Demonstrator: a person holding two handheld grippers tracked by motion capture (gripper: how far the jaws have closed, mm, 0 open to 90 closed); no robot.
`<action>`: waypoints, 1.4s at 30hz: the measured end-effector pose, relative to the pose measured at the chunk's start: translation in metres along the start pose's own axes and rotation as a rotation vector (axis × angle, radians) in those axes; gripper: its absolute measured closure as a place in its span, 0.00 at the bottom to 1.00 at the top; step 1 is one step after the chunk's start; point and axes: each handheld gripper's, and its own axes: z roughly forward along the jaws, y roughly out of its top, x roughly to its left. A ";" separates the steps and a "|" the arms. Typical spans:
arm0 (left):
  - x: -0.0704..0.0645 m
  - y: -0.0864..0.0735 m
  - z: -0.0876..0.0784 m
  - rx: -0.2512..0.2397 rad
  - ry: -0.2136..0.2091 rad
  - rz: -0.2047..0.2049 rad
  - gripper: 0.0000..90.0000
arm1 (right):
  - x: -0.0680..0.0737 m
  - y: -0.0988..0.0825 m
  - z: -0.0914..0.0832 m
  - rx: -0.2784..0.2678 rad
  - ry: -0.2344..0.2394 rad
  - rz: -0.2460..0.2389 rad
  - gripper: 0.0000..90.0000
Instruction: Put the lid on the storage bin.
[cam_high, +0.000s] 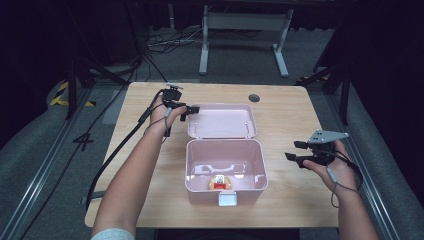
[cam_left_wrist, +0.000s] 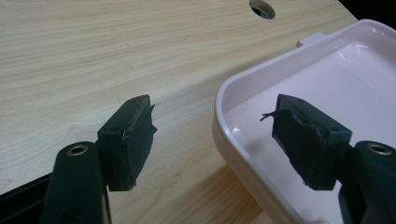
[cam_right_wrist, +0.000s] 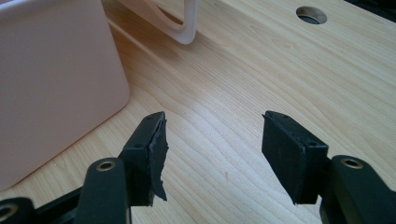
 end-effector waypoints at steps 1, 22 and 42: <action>0.000 0.000 0.000 0.000 0.000 0.000 0.34 | 0.000 0.000 0.000 0.000 0.000 0.000 0.46; -0.010 0.012 -0.006 0.018 -0.056 0.049 0.73 | 0.000 0.000 0.001 -0.003 0.011 0.002 0.46; -0.027 0.029 -0.035 -0.098 -0.010 0.101 0.83 | 0.001 0.005 -0.001 -0.023 0.015 -0.008 0.46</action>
